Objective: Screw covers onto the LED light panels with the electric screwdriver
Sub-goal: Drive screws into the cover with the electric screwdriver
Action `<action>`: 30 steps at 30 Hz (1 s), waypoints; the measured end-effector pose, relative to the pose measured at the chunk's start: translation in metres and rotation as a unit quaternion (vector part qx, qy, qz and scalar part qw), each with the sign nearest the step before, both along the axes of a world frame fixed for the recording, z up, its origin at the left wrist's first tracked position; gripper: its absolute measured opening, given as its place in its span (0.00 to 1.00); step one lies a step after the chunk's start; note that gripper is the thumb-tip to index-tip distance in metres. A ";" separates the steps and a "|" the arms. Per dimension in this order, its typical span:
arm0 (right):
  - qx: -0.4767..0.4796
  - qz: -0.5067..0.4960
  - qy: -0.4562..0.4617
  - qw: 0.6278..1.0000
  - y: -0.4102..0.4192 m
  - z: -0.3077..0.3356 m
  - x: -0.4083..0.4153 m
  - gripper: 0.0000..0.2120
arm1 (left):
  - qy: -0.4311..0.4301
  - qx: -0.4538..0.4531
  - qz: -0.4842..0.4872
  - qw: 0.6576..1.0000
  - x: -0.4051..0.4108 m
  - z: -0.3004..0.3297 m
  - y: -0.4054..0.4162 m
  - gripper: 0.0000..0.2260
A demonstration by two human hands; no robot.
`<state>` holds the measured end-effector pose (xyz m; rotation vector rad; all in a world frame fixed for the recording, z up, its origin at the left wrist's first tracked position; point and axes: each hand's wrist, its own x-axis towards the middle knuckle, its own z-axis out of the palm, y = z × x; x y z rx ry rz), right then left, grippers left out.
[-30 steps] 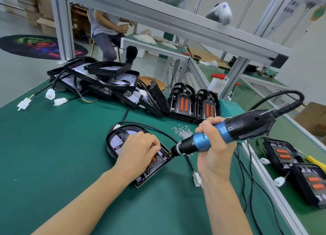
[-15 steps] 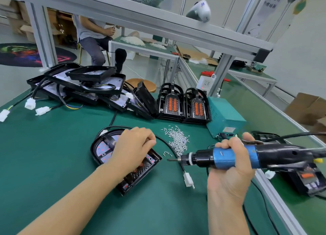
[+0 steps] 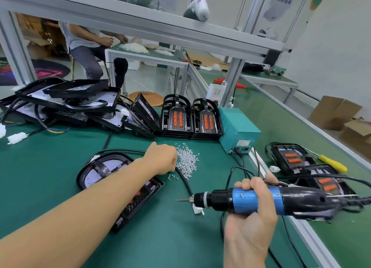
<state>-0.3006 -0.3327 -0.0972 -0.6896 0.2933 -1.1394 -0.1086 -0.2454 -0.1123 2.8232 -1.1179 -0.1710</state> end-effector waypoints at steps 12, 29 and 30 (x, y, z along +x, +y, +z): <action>-0.018 0.011 0.012 1.000 0.001 0.001 0.007 0.15 | -0.013 0.072 -0.028 0.997 0.000 -0.001 0.000 0.10; 0.013 0.085 -0.089 0.992 0.013 0.043 0.014 0.10 | 0.202 -0.407 0.054 0.889 -0.067 0.007 0.104 0.08; 0.014 0.094 -0.094 0.991 0.016 0.046 0.016 0.10 | 0.218 -0.428 0.060 0.875 -0.074 0.004 0.110 0.08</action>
